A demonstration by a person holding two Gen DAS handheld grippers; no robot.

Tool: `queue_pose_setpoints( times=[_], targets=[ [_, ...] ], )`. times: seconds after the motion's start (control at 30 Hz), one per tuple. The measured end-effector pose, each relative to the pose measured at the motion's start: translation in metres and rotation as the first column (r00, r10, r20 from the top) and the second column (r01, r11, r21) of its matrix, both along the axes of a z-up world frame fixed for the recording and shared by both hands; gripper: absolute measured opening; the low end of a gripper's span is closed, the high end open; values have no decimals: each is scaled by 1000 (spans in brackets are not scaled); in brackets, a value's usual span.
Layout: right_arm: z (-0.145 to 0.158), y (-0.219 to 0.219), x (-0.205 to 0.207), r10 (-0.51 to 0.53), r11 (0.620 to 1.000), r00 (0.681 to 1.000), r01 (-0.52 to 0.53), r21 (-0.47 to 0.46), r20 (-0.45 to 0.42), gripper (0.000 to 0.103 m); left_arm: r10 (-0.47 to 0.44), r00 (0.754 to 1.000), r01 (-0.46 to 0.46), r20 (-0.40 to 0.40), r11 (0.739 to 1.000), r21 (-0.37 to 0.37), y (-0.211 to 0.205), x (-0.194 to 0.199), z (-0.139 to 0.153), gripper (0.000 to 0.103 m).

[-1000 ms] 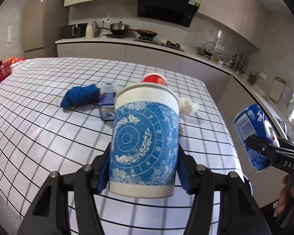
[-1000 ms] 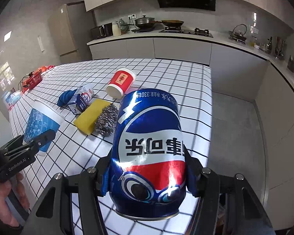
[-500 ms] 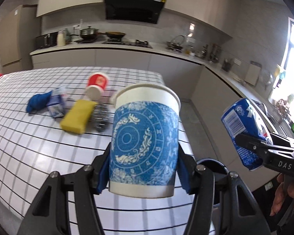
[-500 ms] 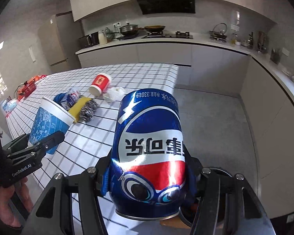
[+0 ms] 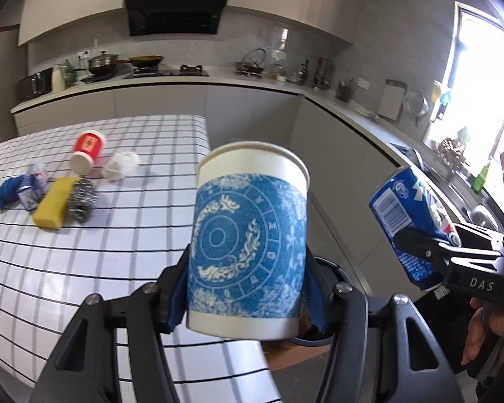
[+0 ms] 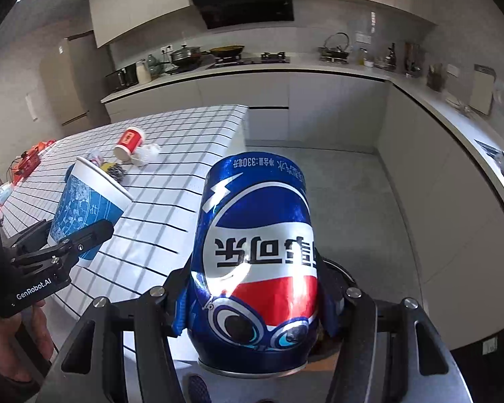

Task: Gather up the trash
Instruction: 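Carry the Pepsi can and blue-white paper cup over the black bin, then open both tools to drop the can and cup into the bin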

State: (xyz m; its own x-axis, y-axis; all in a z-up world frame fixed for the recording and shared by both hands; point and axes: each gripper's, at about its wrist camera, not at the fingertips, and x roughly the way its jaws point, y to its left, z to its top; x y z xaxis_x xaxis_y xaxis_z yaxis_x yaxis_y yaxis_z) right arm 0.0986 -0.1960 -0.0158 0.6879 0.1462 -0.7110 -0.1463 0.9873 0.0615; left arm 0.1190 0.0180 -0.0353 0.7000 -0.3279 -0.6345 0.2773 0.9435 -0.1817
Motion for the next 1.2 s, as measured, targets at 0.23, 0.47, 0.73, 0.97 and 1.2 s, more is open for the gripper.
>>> queue_pose_setpoints(
  times=[0.23,0.47,0.73,0.97,1.2],
  targets=[
    [-14,-46,-13,-27,1000,999,27,-11,-29,61,-62,998,62,-30,998,4,-44,-6,-12,59],
    [-40,-80,-16,-4,1000,997,3,-23,-77,61,-101,992,103,-75,995,18,-82,-8,-32,59],
    [-72,-109,-4,81,996,990,-84,-20,-119,61,-135,985,139,-110,990,26,-118,-1,-59,59],
    [-104,-122,24,173,984,970,-179,-20,-170,61,-143,977,154,-159,986,63,-145,16,-87,59],
    [-151,-126,61,254,963,936,-268,-23,-243,61,-100,969,116,-226,992,57,-157,38,-119,64]
  ],
)
